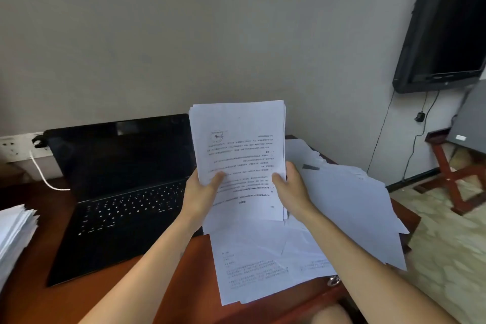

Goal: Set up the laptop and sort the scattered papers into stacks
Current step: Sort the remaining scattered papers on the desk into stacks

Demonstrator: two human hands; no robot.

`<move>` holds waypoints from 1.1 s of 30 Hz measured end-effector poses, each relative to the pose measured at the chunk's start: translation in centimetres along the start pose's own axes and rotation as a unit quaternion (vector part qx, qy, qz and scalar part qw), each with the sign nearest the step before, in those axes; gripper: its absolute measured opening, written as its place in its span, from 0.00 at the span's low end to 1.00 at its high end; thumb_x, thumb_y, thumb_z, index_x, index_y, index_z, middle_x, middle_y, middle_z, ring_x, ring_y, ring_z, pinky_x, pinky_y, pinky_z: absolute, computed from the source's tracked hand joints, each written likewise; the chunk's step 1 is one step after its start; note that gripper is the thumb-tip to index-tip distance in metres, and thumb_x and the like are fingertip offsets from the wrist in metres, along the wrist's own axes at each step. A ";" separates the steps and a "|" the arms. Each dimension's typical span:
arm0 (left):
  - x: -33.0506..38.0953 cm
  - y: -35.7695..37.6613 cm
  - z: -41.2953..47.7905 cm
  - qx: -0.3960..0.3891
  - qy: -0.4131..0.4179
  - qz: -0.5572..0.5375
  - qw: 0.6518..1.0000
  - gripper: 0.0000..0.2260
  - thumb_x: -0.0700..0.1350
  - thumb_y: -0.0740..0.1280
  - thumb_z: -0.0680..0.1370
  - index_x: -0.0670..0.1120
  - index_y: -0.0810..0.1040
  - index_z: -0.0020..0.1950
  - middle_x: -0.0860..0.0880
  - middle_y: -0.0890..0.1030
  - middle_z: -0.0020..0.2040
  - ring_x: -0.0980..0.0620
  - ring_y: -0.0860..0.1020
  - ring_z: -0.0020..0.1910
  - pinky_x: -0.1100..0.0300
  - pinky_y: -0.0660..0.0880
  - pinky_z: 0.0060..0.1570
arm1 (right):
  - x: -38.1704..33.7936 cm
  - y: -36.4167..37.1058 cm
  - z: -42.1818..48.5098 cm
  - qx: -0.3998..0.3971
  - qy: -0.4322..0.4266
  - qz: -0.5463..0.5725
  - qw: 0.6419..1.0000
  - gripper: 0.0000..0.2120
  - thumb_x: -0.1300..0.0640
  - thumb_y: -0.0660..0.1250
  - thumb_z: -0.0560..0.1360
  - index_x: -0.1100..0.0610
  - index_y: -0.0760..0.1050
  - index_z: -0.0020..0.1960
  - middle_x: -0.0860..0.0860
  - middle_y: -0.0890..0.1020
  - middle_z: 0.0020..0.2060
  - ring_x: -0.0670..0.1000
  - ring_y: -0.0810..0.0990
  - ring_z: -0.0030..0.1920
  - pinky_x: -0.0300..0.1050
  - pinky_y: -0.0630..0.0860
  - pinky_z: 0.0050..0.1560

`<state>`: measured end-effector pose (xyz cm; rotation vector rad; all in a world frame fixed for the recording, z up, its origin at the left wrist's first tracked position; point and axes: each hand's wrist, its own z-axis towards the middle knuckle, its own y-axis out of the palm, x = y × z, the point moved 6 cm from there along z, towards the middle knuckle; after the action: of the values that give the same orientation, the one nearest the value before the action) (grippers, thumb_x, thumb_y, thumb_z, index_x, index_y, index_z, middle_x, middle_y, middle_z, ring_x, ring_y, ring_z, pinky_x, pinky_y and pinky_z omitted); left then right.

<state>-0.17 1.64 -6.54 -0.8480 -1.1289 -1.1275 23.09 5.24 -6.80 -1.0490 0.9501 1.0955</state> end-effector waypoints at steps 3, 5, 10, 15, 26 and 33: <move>-1.7 0.0 0.1 -0.013 -0.012 0.036 0.999 0.12 0.42 0.70 0.83 0.53 0.79 0.65 0.57 0.84 0.58 0.58 0.83 0.56 0.53 0.80 0.61 | 0.7 -1.1 0.2 0.002 -0.009 0.006 1.000 0.13 0.65 0.59 0.78 0.54 0.73 0.59 0.49 0.83 0.51 0.47 0.81 0.47 0.38 0.76 0.43; -1.9 0.1 0.2 -0.002 0.013 0.064 0.998 0.11 0.41 0.67 0.83 0.55 0.79 0.63 0.57 0.85 0.58 0.57 0.83 0.56 0.55 0.80 0.57 | 1.1 -1.7 0.3 -0.017 -0.023 0.014 0.999 0.16 0.66 0.60 0.79 0.53 0.73 0.62 0.48 0.84 0.54 0.47 0.83 0.53 0.43 0.78 0.51; -2.3 0.7 0.9 0.012 0.040 0.130 0.991 0.13 0.39 0.64 0.84 0.52 0.78 0.65 0.60 0.82 0.57 0.62 0.80 0.54 0.68 0.74 0.49 | 3.7 -5.7 0.2 -0.042 0.002 -0.117 0.992 0.20 0.62 0.67 0.79 0.52 0.71 0.69 0.46 0.81 0.55 0.46 0.78 0.57 0.49 0.73 0.67; -4.7 0.2 1.3 0.028 0.024 0.160 0.987 0.10 0.39 0.64 0.85 0.52 0.77 0.62 0.61 0.80 0.53 0.61 0.79 0.52 0.59 0.78 0.51 | 8.1 -9.4 -1.9 -0.213 0.077 -0.502 0.835 0.53 0.24 0.66 0.66 0.44 0.48 0.81 0.43 0.48 0.81 0.49 0.39 0.80 0.57 0.42 0.79; -7.2 -0.1 0.6 0.033 0.004 0.158 0.987 0.12 0.39 0.64 0.85 0.47 0.77 0.67 0.60 0.81 0.54 0.58 0.80 0.54 0.64 0.74 0.46 | 7.3 -10.7 -2.1 -0.100 -0.040 -0.500 0.859 0.36 0.33 0.66 0.75 0.49 0.61 0.76 0.45 0.71 0.70 0.51 0.71 0.68 0.47 0.72 0.60; -8.0 -0.8 0.3 0.018 -0.007 0.157 0.987 0.09 0.41 0.66 0.84 0.47 0.79 0.64 0.58 0.83 0.54 0.56 0.81 0.54 0.58 0.76 0.48 | 6.0 -11.5 -2.2 -0.042 -0.059 -0.434 0.898 0.20 0.45 0.67 0.79 0.50 0.68 0.67 0.45 0.76 0.60 0.48 0.77 0.56 0.39 0.70 0.53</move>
<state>-1.31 3.71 -14.24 -0.9690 -0.9826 -0.8392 35.29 2.99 -11.01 -1.2736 0.2520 0.4372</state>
